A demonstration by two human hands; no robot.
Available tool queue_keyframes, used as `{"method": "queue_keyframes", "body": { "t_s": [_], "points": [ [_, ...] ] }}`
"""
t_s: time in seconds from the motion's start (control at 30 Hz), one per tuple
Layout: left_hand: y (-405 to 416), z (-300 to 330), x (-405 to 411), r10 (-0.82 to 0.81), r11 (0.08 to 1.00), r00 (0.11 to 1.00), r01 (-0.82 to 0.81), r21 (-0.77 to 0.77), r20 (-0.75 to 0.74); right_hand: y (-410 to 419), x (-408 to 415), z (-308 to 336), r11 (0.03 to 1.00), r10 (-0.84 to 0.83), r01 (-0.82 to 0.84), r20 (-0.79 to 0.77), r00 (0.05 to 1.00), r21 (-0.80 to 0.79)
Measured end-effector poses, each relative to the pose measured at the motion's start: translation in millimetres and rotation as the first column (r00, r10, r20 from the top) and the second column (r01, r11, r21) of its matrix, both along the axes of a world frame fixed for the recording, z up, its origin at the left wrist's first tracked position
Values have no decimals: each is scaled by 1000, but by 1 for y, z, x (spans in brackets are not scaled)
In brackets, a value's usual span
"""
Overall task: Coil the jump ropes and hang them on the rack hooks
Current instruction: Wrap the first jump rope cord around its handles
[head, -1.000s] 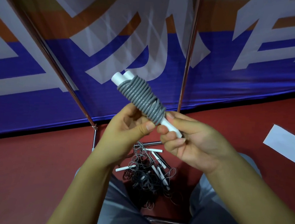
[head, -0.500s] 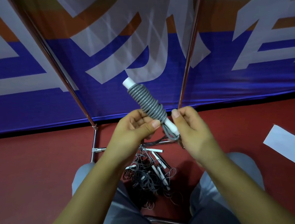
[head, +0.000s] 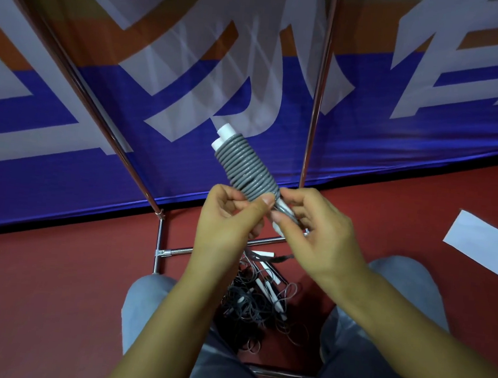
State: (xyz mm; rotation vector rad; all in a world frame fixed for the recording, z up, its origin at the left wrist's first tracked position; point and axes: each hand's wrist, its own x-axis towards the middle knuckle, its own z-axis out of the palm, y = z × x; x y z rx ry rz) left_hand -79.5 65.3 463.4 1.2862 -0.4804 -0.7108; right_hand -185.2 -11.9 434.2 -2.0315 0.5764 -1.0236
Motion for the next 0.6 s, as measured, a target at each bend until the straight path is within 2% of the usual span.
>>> {"method": "queue_keyframes", "body": {
  "t_s": [0.13,0.2,0.3,0.37,0.47,0.6],
  "points": [
    [7,2,4,-93,995,995,91,35,31,0,-1,0,997,-42,35,102,994,70],
    [11,1,7,-208,978,977,209,20,-43,1,-2,3,996,-76,67,150,986,64],
    [14,2,15,-384,920,882,389,-38,-273,4,-2,9,973,-86,32,234,968,227],
    [15,4,20,-430,891,815,454,-34,-389,6,-1,10,953,-108,28,252,962,302],
    [17,2,22,-490,835,725,551,-20,-485,6,0,11,942,-130,53,215,968,333],
    [17,-8,18,-561,787,614,603,-130,-555,4,0,15,939,-153,80,198,968,333]
  ]
}}
